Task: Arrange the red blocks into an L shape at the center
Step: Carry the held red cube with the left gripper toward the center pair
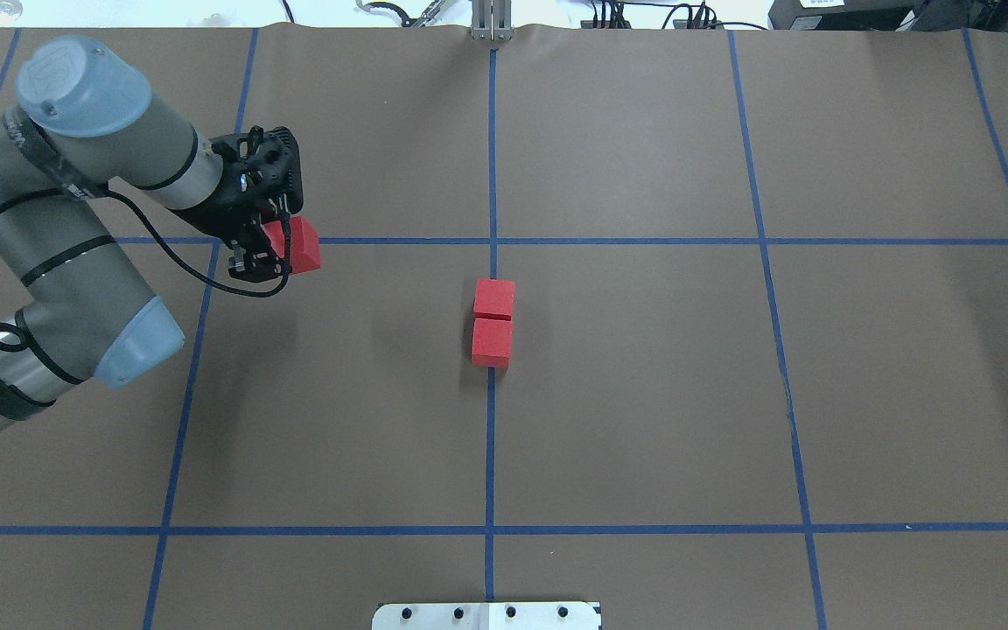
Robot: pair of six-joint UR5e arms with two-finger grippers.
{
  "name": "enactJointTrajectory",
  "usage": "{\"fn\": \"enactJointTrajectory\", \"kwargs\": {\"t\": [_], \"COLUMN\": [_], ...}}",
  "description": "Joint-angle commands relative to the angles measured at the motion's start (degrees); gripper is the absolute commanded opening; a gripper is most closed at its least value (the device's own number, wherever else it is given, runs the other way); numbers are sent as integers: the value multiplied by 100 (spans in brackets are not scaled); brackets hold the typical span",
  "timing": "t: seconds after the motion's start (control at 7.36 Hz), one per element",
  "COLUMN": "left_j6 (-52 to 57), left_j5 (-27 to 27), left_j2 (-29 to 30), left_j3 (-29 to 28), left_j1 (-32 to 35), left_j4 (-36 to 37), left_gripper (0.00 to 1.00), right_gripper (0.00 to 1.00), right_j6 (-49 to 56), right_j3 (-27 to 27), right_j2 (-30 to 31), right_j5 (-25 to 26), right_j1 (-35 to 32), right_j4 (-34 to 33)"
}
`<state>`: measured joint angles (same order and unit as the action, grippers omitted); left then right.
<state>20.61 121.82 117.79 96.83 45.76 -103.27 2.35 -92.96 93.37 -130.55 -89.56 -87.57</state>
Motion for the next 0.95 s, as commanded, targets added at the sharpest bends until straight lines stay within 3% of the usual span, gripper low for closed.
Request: {"fn": "enactJointTrajectory", "kwargs": {"t": [0.0,0.27,0.81], "left_j6": [292,1023,1006], "left_j5": [-447,-484,-651], "left_j2": [478,1296,1772], "left_j3": [-215,-988,-1666], "left_j1": [-425,-602,-936], "left_j4": [0,9,9], "left_gripper": [0,0,1], "right_gripper": [99,99,99], "right_j6": [64,397,381], "right_j3": [-29,-38,-29], "right_j2": [6,15,24], "right_j5": [547,496,469], "right_j1": [0,0,0], "right_j4": [3,-5,-6]}}
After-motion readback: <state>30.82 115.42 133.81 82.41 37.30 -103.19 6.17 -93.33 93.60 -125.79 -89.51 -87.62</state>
